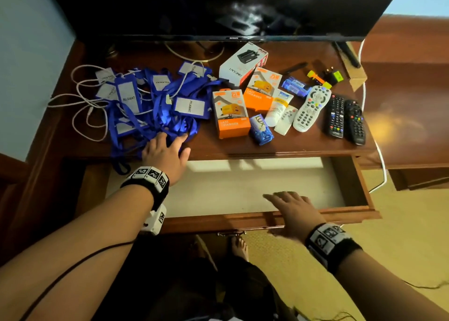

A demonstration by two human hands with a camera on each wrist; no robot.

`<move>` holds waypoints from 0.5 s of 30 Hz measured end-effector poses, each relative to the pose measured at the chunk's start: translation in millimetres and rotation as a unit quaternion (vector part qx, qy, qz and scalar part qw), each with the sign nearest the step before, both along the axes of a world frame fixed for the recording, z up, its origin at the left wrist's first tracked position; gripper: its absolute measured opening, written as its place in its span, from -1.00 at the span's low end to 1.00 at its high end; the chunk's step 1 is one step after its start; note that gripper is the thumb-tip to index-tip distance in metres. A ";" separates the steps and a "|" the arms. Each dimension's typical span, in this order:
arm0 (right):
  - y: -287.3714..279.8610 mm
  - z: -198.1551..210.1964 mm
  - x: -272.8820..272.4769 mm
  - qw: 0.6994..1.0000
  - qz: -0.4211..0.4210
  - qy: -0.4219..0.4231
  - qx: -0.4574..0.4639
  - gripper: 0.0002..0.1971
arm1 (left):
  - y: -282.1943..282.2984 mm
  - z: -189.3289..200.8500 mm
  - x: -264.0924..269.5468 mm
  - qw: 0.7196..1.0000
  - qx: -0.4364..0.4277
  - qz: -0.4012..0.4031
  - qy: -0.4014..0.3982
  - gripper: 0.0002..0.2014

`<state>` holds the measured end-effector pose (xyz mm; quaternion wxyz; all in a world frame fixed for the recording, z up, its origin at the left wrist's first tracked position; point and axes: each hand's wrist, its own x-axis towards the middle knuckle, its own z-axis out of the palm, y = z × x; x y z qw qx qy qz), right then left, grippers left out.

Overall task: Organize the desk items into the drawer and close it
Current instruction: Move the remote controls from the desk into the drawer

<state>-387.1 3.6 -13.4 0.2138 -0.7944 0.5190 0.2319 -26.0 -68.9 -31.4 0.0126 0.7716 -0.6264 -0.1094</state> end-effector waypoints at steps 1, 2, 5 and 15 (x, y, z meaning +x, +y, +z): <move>-3.2 -8.0 -8.6 0.999 -0.020 0.019 0.029 -0.07 | 0.2 0.3 -0.7 1.000 0.000 0.002 0.000 -0.48; -4.1 -15.5 -14.6 0.998 -0.022 0.029 0.044 -0.16 | 0.0 0.7 -1.1 1.000 0.002 0.003 -0.002 -0.48; -1.9 -30.2 -23.2 0.999 0.007 0.034 0.042 -0.43 | 0.0 3.2 -2.9 1.000 0.012 0.005 -0.010 -0.48; 56.6 -29.7 -34.6 0.994 0.075 0.021 0.070 -0.53 | -0.7 2.3 -5.6 1.000 0.000 0.012 -0.014 -0.48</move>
